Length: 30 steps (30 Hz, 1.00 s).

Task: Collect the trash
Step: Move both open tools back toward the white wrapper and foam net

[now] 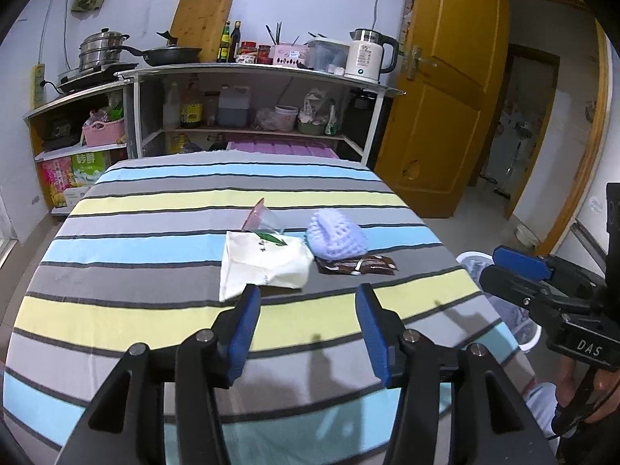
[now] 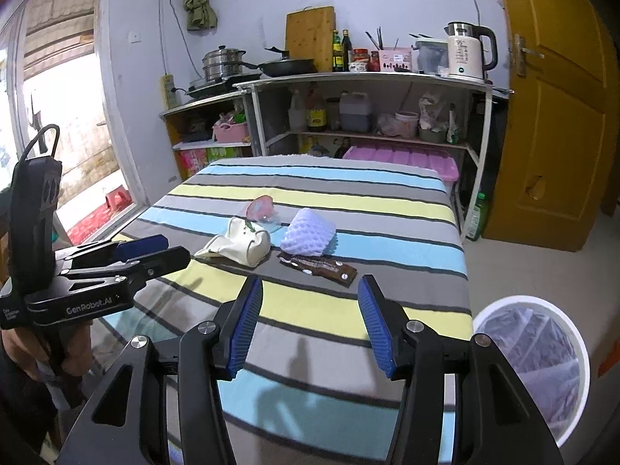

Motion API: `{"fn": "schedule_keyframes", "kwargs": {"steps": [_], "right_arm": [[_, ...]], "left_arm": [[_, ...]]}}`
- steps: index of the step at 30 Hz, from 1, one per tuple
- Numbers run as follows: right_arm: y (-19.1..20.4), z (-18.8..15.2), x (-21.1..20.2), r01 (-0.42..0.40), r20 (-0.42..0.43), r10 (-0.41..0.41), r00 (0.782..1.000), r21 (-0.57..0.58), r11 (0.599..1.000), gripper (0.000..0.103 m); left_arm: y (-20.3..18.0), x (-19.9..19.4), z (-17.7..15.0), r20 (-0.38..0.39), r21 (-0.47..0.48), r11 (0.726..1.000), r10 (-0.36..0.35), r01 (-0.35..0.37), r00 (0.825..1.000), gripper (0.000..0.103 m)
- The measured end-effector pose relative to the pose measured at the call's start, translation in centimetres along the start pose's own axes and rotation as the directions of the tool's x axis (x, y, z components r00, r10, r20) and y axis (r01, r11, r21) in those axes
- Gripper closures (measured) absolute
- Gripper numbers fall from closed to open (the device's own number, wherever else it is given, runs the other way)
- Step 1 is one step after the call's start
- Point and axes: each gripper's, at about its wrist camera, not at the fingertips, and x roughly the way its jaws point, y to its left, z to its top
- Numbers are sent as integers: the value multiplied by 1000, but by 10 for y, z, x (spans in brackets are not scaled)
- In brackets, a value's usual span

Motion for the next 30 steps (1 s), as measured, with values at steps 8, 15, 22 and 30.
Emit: {"fn": "schedule_keyframes", "kwargs": {"steps": [8,15,22,30], "right_arm": [[-11,7,37,-14,-44,12,999,-35,999,51],[-27,13,76,-12,-87,7,996,-55,998,51],[-33,15,102,-38,-136,25,990,-94,995,51],[-40,16,135,-116,-233,91,968,-100,988,51]], "left_arm": [[2,39,12,-48,41,999,-2,4,999,49],[1,74,20,-98,85,996,-12,20,995,49],[0,94,16,-155,112,994,12,6,988,49],[0,95,15,-177,143,989,46,-20,983,50]]}}
